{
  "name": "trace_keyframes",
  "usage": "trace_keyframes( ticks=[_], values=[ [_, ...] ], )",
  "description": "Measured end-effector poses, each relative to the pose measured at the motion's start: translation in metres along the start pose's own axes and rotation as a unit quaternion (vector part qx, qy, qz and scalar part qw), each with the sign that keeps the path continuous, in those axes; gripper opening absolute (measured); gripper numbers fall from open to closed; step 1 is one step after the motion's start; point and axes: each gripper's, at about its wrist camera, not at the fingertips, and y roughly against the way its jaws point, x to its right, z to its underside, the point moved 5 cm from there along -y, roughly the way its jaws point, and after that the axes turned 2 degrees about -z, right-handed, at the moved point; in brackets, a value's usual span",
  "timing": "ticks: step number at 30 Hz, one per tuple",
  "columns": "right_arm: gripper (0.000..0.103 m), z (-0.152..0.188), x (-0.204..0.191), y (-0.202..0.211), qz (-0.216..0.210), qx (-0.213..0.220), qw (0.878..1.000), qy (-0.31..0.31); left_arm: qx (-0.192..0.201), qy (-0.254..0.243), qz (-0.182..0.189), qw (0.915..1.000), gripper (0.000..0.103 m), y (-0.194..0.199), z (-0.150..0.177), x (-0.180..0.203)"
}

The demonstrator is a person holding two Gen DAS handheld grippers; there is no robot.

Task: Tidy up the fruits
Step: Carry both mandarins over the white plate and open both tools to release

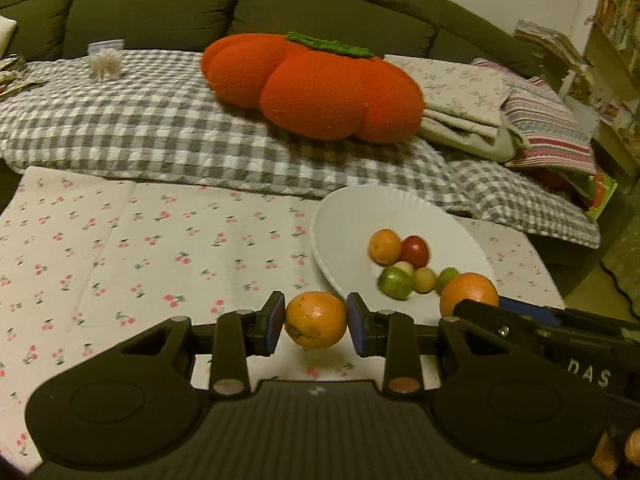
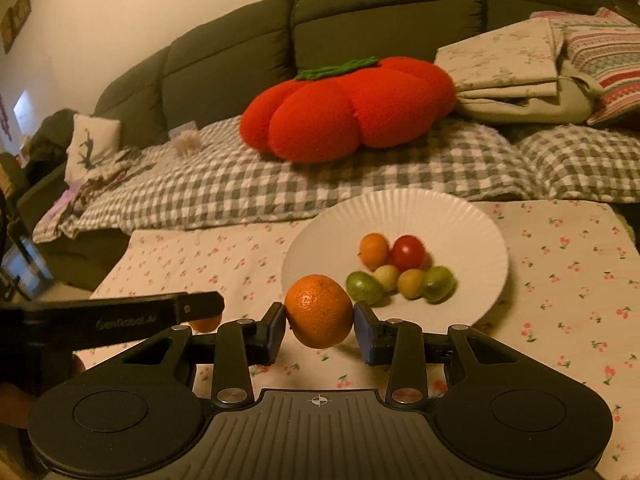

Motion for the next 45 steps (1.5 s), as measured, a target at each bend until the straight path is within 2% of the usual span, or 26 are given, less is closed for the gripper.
trace_keyframes(
  ticks=[6, 14, 20, 27, 28, 32, 34, 35, 41, 45],
  values=[
    [0.036, -0.011, 0.020, 0.006, 0.015, 0.009, 0.999, -0.029, 0.019, -0.015, 0.030, 0.9993, 0.032, -0.004, -0.011, 0.009],
    [0.036, -0.017, 0.059, 0.004, 0.052, 0.008, 0.995, -0.089, 0.017, -0.015, 0.062, 0.9978, 0.032, -0.032, -0.018, 0.018],
    [0.036, -0.012, 0.063, -0.008, 0.061, -0.001, 0.995, -0.082, 0.019, -0.044, 0.068, 0.9965, 0.032, -0.051, -0.014, 0.034],
    [0.037, -0.004, 0.055, -0.025, 0.044, -0.015, 0.997, -0.065, 0.005, -0.053, 0.071, 0.9961, 0.033, -0.066, -0.005, 0.033],
    [0.037, -0.002, 0.055, -0.027, 0.043, -0.017, 0.997, -0.066, 0.004, -0.053, 0.072, 0.9960, 0.035, -0.067, -0.005, 0.033],
    [0.041, 0.002, 0.057, -0.032, 0.040, -0.024, 0.996, -0.075, 0.010, -0.046, 0.070, 0.9965, 0.057, -0.063, -0.008, 0.030],
    [0.057, 0.001, 0.059, -0.030, 0.038, -0.019, 0.996, -0.082, 0.014, -0.042, 0.071, 0.9964, 0.059, -0.060, -0.010, 0.029],
    [0.058, -0.001, 0.059, -0.028, 0.039, -0.014, 0.996, -0.084, 0.014, -0.039, 0.071, 0.9966, 0.059, -0.059, -0.012, 0.028],
    [0.059, -0.010, 0.065, -0.017, 0.047, 0.004, 0.994, -0.098, 0.013, -0.008, 0.066, 0.9977, 0.059, -0.053, -0.018, 0.015],
    [0.059, -0.013, 0.072, -0.013, 0.057, 0.005, 0.992, -0.111, 0.010, -0.006, 0.058, 0.9982, 0.059, -0.049, -0.017, 0.012]
  ],
)
